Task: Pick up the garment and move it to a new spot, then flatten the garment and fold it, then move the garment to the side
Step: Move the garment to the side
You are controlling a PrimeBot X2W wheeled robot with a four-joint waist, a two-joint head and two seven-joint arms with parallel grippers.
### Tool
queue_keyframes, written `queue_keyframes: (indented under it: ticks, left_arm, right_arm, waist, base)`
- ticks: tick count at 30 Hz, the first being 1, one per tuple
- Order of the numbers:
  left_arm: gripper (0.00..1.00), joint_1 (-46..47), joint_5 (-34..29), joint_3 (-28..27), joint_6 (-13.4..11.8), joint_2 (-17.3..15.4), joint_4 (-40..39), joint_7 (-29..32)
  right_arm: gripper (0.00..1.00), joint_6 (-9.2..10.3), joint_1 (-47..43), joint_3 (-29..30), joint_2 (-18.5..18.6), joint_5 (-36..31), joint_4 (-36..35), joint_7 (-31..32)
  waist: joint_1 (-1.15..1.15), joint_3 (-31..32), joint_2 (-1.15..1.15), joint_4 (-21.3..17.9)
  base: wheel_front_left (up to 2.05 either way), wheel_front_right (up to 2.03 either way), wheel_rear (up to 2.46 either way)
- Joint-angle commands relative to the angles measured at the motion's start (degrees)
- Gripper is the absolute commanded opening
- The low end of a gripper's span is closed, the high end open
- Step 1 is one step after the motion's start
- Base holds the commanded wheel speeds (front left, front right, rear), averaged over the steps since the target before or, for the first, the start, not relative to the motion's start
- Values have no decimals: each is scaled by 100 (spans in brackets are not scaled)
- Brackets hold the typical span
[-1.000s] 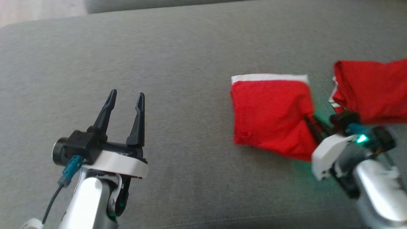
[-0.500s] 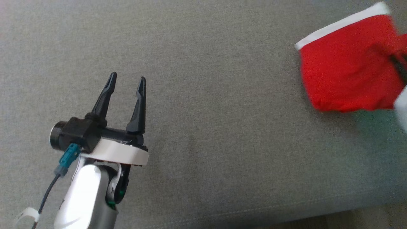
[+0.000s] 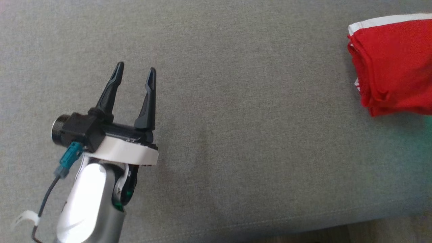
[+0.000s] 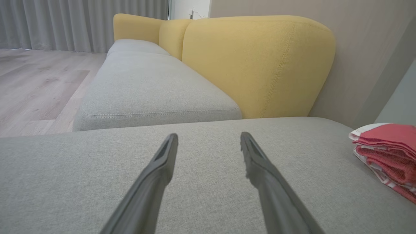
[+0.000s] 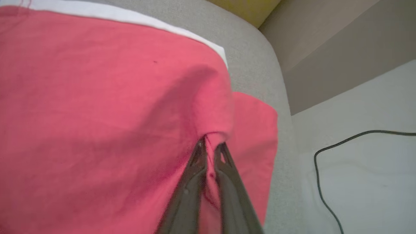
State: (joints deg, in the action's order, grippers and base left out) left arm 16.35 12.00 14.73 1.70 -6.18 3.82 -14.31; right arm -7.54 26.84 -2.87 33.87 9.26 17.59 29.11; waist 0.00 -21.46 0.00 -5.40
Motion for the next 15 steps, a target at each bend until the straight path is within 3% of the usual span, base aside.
queue_keyframes:
  ticks: [1, 6, 7, 8, 9, 15]
  left_arm:
    - [100, 203, -64, -162, 37, -35, -190, -69]
    - [100, 253, -83, -223, 63, -22, -171, -69]
    - [100, 245, -86, -235, 62, -19, -168, -69]
    - [100, 231, -88, -248, 60, -18, -160, -69]
    - [100, 213, -87, -264, 59, -18, -151, -69]
    - [100, 47, -95, -330, 56, -35, -66, -69]
  right_arm:
    - [0, 5, 142, 130, 11, -160, -45, -112]
    - [2, 5, 288, 846, -574, -841, 696, -573]
    - [15, 5, 300, 951, -679, -906, 799, -659]
    - [47, 5, 299, 1032, -779, -997, 883, -715]
    - [100, 5, 302, 1109, -899, -1071, 923, -785]
    - [100, 5, 257, 1485, -1464, -1265, 881, -1390]
  waist:
    - [0, -42, 0, 23]
    - [0, -94, 0, 32]
    - [0, -87, 0, 22]
    - [0, -68, 0, 6]
    - [0, -46, 0, -15]
    - [0, 212, 0, -126]
  base:
    - [0, 0, 0]
    - [0, 0, 0]
    - [0, 0, 0]
    - [0, 0, 0]
    - [0, 0, 0]
    - [0, 0, 0]
